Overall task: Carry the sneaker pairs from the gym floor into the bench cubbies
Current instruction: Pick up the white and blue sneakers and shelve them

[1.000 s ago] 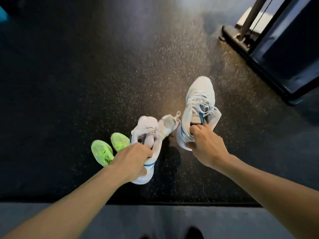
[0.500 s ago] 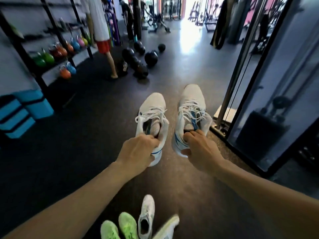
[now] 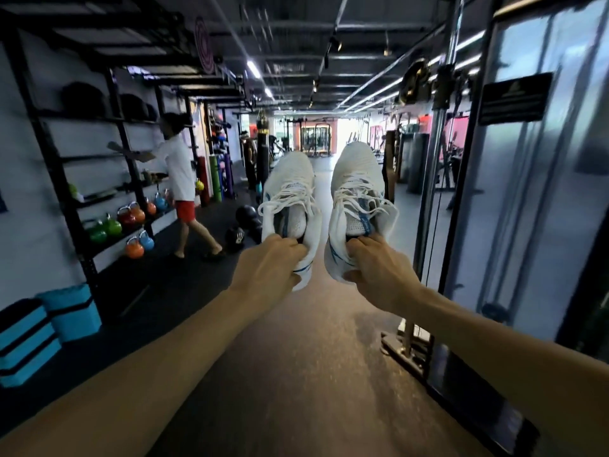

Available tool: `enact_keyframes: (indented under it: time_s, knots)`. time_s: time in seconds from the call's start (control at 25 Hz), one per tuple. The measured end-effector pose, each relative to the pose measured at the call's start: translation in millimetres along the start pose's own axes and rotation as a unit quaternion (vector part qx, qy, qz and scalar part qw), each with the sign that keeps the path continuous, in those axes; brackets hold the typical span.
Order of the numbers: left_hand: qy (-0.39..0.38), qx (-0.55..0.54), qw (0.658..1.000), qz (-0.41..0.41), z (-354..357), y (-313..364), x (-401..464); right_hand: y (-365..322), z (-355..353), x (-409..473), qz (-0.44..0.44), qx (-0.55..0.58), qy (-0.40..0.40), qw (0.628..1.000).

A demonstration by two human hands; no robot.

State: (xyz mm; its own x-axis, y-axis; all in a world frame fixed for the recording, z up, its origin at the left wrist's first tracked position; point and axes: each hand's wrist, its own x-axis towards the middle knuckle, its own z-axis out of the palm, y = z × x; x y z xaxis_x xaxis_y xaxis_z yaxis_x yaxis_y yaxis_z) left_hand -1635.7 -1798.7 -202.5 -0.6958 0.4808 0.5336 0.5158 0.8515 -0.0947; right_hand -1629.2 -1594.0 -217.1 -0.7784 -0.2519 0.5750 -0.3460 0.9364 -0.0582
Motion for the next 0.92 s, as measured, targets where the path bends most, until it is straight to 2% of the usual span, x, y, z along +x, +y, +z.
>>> enact_keyframes:
  time_s: [0.28,0.56,0.72,0.92]
  knots:
    - [0.076,-0.009,0.996,0.055,-100,29,37,0,-120,9,0.037,-0.078,0.061,0.994]
    - [0.144,-0.115,0.963,0.195,-139,89,39,-21,-214,-61,0.142,-0.179,0.087,0.97]
    - [0.176,-0.194,0.921,0.288,-164,154,31,-32,-281,-136,0.209,-0.24,0.083,0.944]
    - [0.198,-0.297,0.852,0.383,-210,276,4,-55,-380,-255,0.314,-0.323,0.108,0.886]
